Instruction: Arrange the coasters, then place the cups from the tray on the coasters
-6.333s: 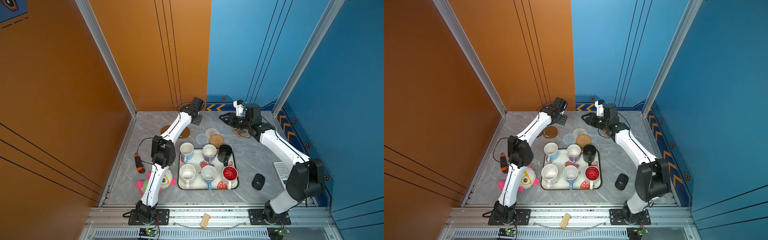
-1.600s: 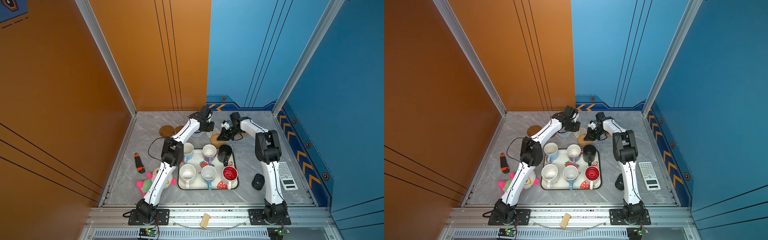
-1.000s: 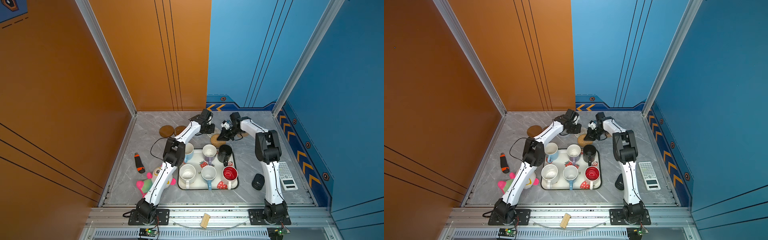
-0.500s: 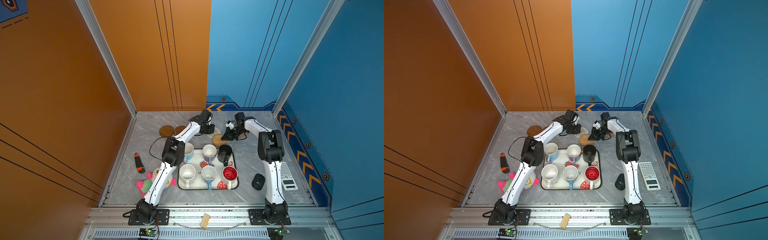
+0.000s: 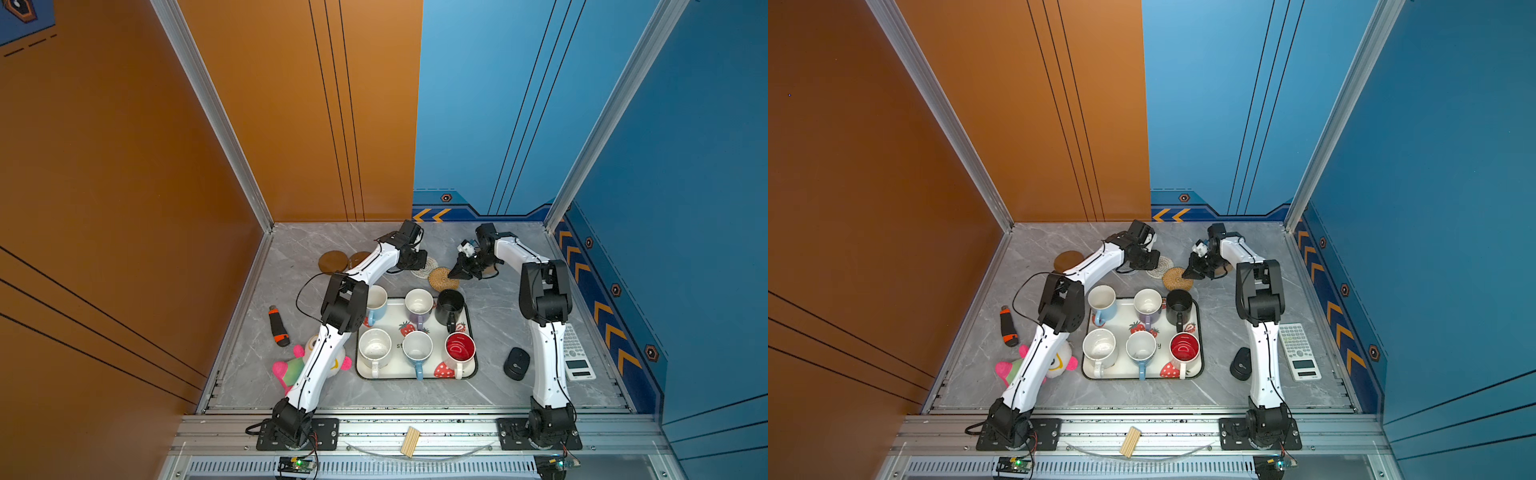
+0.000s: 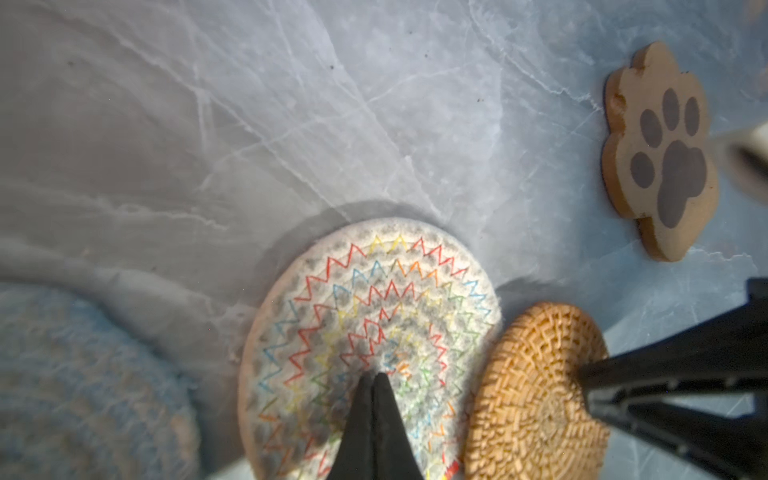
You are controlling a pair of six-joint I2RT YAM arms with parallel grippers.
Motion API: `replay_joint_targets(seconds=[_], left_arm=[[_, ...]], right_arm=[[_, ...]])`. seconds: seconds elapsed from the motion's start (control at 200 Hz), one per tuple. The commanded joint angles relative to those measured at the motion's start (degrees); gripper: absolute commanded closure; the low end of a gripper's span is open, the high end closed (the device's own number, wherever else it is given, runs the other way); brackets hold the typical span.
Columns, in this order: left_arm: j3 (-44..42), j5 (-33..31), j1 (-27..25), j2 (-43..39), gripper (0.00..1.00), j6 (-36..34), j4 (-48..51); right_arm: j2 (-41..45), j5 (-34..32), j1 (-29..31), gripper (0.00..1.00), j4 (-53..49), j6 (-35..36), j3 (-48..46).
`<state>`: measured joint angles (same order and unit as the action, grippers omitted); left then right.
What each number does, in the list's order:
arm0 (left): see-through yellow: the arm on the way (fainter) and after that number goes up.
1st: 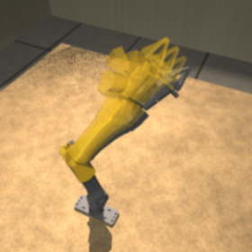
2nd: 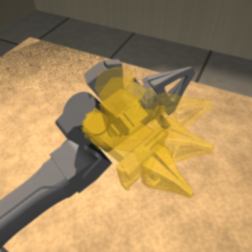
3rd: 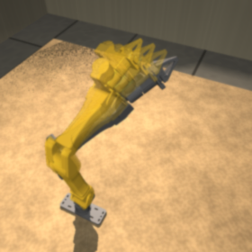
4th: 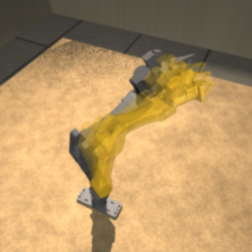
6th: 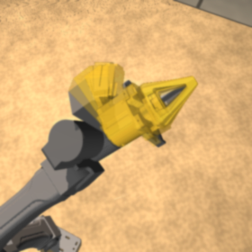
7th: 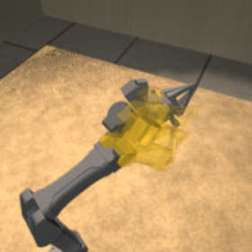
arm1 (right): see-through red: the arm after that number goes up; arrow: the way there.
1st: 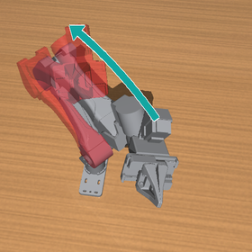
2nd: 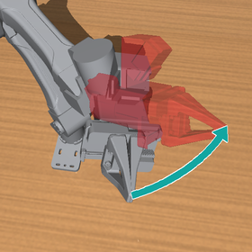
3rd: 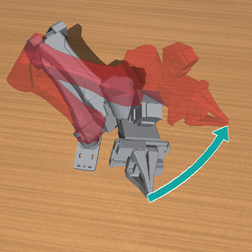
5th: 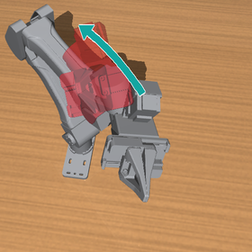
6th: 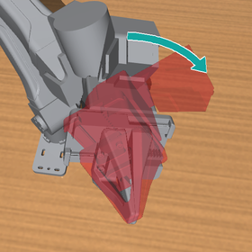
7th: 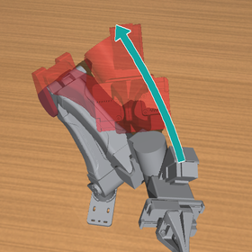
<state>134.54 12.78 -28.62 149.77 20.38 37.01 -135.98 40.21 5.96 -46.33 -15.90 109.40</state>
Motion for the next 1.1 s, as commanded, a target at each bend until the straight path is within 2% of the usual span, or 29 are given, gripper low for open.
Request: replay_joint_targets(seconds=[0.0, 0.315, 0.716, 0.901, 1.097], left_arm=[[-2.15, -2.27, 0.75, -1.48, 1.00, -1.64, 4.02], [-4.33, -2.46, 0.50, -3.09, 1.00, -2.19, 4.02], [-3.40, -2.49, 0.01, -3.00, 1.00, -1.92, 4.03], [-3.67, -2.67, 0.06, -3.17, 1.00, -2.01, 4.03], [-4.19, -2.84, -0.03, -3.53, 1.00, -2.10, 4.03]], right_arm=[[-0.23, -1.38, -0.82, 0.92, -1.80, -0.29, 3.27], [-1.91, -0.54, -0.84, 0.93, -2.75, -1.52, 10.13], [3.04, -2.14, 3.19, 0.93, -2.72, 1.97, 0.27], [1.85, -2.59, 3.87, 0.94, -2.42, 2.63, -2.70], [-1.14, -3.02, 3.15, 0.95, -2.42, 2.10, -1.89]])
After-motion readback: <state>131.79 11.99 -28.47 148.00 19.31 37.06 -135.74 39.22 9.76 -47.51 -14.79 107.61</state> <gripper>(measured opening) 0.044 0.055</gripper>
